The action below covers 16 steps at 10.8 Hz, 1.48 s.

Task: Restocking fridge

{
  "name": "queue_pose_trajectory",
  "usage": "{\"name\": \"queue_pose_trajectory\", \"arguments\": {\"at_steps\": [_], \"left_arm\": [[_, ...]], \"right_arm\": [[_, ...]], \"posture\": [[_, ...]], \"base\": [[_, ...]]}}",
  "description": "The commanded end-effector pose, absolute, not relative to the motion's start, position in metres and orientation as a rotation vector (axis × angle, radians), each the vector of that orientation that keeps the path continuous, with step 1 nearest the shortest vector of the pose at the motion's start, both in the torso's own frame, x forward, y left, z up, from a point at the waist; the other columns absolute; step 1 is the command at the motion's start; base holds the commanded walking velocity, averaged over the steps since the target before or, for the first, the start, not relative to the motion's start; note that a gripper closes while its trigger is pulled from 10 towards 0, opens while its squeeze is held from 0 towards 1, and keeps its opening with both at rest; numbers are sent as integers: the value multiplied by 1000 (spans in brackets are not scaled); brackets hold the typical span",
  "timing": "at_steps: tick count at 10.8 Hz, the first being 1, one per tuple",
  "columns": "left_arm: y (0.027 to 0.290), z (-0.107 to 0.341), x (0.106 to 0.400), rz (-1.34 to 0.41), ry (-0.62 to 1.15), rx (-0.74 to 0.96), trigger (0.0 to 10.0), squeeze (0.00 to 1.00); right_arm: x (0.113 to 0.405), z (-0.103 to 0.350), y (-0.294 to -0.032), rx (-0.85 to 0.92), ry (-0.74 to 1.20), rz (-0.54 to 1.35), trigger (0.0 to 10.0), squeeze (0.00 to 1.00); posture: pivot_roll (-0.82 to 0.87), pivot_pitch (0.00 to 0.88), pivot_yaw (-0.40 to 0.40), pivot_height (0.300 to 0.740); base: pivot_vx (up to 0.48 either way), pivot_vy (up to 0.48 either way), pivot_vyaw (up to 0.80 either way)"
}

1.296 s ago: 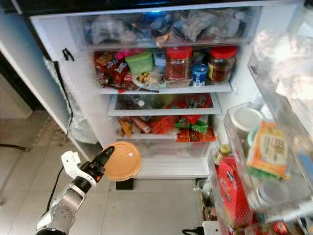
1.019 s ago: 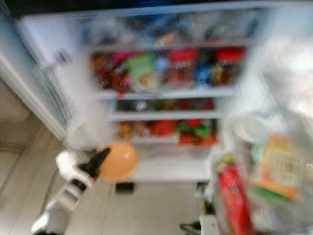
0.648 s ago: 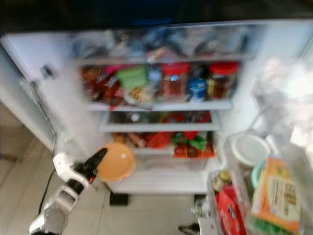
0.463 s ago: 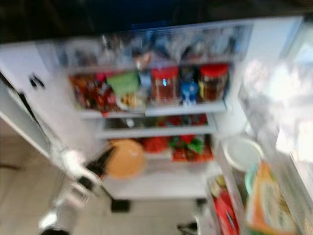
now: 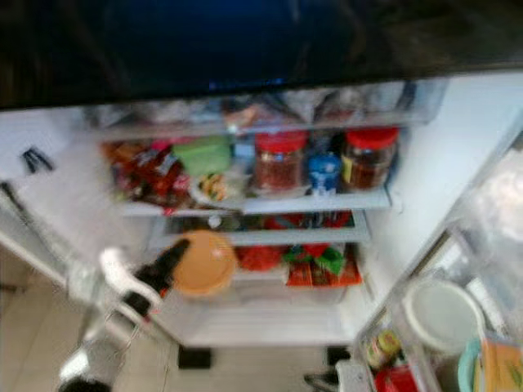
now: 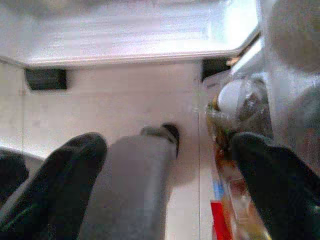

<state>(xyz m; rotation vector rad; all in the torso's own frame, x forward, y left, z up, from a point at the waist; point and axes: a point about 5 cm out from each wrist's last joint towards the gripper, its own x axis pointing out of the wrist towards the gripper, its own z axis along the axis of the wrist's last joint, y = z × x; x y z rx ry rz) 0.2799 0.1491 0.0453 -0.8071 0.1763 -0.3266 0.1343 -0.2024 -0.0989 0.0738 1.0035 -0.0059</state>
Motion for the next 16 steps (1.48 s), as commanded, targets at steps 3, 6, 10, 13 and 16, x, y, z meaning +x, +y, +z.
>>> {"name": "queue_pose_trajectory", "arguments": {"at_steps": [3,6,10,13,16], "left_arm": [[159,43,278,-321,191,-795,10000,0],[154,44,277,-371,208,-823,10000,0],[150,43,276,-423,227,-834,10000,0],[148,43,277,-428,232,-847,10000,0],[148,44,278,-425,232,-844,10000,0]], "right_arm": [[126,-102,-199,95,1034,-11,10000,0],[126,-103,-198,97,1034,-11,10000,0],[126,-102,-198,97,1028,-16,10000,0],[126,-102,-200,78,1026,-25,10000,0],[126,-102,-200,84,1027,-17,10000,0]], "posture": [[40,82,61,740],[38,78,65,740],[36,76,66,740],[33,79,61,732],[32,84,59,683]], "base": [[180,0,0],[0,0,0],[0,0,0],[0,0,0],[0,0,0]]}}
